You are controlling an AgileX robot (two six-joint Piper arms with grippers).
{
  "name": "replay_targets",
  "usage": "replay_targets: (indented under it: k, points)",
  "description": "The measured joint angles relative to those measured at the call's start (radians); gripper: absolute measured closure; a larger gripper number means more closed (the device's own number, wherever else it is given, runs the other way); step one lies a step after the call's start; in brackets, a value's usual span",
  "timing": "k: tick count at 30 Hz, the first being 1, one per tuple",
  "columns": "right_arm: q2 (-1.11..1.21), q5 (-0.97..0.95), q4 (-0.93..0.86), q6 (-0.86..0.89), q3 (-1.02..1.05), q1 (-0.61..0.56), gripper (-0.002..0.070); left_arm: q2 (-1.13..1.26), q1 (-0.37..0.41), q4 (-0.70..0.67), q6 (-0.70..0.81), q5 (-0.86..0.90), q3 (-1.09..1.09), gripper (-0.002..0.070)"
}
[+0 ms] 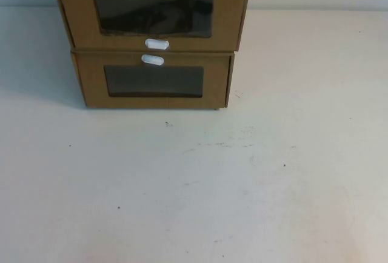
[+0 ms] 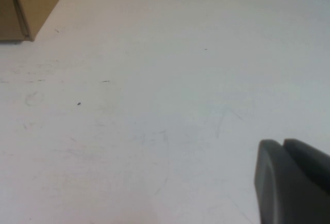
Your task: Close the shoe box
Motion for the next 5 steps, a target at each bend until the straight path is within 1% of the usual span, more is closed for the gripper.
replay_targets:
  k: [5]
  points:
    - [0.000,0.000,0.000,0.000,0.000,0.000,0.0689,0.000,0.000,0.000,0.000,0.000,0.000,0.0680]
